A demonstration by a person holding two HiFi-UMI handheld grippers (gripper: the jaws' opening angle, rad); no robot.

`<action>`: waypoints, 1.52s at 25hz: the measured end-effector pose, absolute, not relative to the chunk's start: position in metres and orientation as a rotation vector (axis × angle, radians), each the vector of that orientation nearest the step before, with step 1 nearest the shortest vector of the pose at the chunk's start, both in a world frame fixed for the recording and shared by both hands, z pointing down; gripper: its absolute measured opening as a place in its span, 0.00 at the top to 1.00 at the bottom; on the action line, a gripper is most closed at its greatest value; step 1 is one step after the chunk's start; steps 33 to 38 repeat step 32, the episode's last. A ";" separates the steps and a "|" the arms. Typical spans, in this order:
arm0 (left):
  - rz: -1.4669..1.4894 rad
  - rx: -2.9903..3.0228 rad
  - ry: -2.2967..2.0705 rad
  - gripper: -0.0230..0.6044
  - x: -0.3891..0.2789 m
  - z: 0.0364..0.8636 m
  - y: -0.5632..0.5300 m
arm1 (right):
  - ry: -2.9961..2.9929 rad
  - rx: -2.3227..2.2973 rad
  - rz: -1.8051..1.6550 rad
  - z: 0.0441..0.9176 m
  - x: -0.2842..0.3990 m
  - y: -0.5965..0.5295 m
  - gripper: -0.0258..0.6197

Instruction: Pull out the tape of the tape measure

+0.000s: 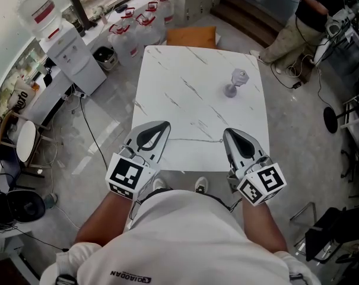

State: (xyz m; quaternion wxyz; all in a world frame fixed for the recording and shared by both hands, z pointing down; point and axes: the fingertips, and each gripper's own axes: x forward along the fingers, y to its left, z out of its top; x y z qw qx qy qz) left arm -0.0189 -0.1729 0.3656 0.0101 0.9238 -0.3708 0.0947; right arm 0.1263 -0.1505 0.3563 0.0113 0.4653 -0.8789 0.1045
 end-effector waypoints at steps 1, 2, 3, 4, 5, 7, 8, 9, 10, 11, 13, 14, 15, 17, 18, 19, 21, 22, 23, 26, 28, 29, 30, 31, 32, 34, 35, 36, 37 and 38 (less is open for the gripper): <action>0.297 2.886 -1.158 0.95 -0.019 0.366 -0.173 | -2.740 1.451 0.327 0.357 0.126 -0.151 0.95; 0.298 2.887 -1.157 0.95 -0.019 0.366 -0.172 | -2.738 1.451 0.329 0.358 0.126 -0.151 0.95; 0.299 2.887 -1.158 0.95 -0.019 0.366 -0.172 | -2.737 1.450 0.331 0.359 0.126 -0.152 0.95; 0.300 2.884 -1.159 0.95 -0.019 0.367 -0.172 | -2.736 1.448 0.333 0.360 0.126 -0.152 0.95; 0.302 2.881 -1.161 0.95 -0.019 0.368 -0.172 | -2.736 1.445 0.334 0.361 0.125 -0.153 0.95; 0.308 2.878 -1.162 0.95 -0.020 0.370 -0.172 | -2.734 1.438 0.336 0.362 0.125 -0.153 0.95; 0.311 2.878 -1.162 0.95 -0.020 0.370 -0.172 | -2.733 1.435 0.338 0.363 0.124 -0.153 0.95; 0.314 2.878 -1.163 0.95 -0.020 0.371 -0.173 | -2.733 1.433 0.340 0.364 0.124 -0.153 0.95; 0.316 2.877 -1.165 0.95 -0.020 0.371 -0.173 | -2.733 1.432 0.342 0.364 0.124 -0.153 0.96; 0.318 2.877 -1.166 0.95 -0.021 0.371 -0.173 | -2.733 1.430 0.344 0.364 0.124 -0.153 0.96; 0.321 2.876 -1.169 0.95 -0.022 0.370 -0.172 | -2.732 1.429 0.346 0.364 0.124 -0.153 0.95; 0.323 2.876 -1.170 0.95 -0.022 0.370 -0.172 | -2.732 1.429 0.347 0.364 0.124 -0.153 0.95; 0.325 2.878 -1.171 0.95 -0.022 0.370 -0.173 | -2.731 1.429 0.349 0.365 0.124 -0.153 0.96; 0.331 2.879 -1.173 0.95 -0.022 0.372 -0.173 | -2.730 1.427 0.356 0.368 0.125 -0.154 0.95; 0.334 2.877 -1.175 0.95 -0.022 0.373 -0.173 | -2.730 1.426 0.360 0.369 0.125 -0.154 0.96; 0.337 2.874 -1.176 0.95 -0.022 0.373 -0.173 | -2.730 1.424 0.361 0.370 0.125 -0.154 0.95; 0.344 2.875 -1.173 0.95 -0.022 0.374 -0.173 | -2.728 1.421 0.363 0.370 0.124 -0.154 0.95; 0.348 2.879 -1.170 0.95 -0.022 0.374 -0.173 | -2.727 1.422 0.365 0.370 0.123 -0.154 0.96; 0.354 2.882 -1.167 0.95 -0.022 0.374 -0.173 | -2.726 1.423 0.367 0.370 0.123 -0.155 0.95; 0.372 2.888 -1.161 0.95 -0.021 0.375 -0.172 | -2.723 1.421 0.373 0.370 0.122 -0.154 0.95; 0.376 2.891 -1.158 0.95 -0.021 0.375 -0.171 | -2.724 1.419 0.373 0.370 0.121 -0.154 0.95; 0.377 2.892 -1.158 0.95 -0.020 0.374 -0.170 | -2.723 1.419 0.375 0.370 0.122 -0.154 0.96; 0.377 2.893 -1.159 0.95 -0.020 0.374 -0.170 | -2.722 1.420 0.378 0.371 0.122 -0.155 0.95; 0.376 2.894 -1.161 0.95 -0.020 0.373 -0.171 | -2.722 1.420 0.381 0.371 0.123 -0.155 0.96; 0.376 2.894 -1.162 0.95 -0.020 0.372 -0.171 | -2.721 1.421 0.384 0.371 0.123 -0.155 0.95; 0.376 2.894 -1.162 0.95 -0.020 0.372 -0.171 | -2.721 1.421 0.384 0.371 0.123 -0.155 0.95; 0.376 2.894 -1.162 0.95 -0.020 0.372 -0.171 | -2.721 1.421 0.384 0.371 0.123 -0.155 0.95; 0.376 2.894 -1.162 0.95 -0.020 0.372 -0.171 | -2.721 1.421 0.384 0.371 0.123 -0.155 0.95; 0.376 2.894 -1.162 0.95 -0.020 0.372 -0.171 | -2.721 1.421 0.384 0.371 0.123 -0.155 0.95; 0.376 2.894 -1.162 0.95 -0.020 0.372 -0.171 | -2.721 1.421 0.384 0.371 0.123 -0.155 0.95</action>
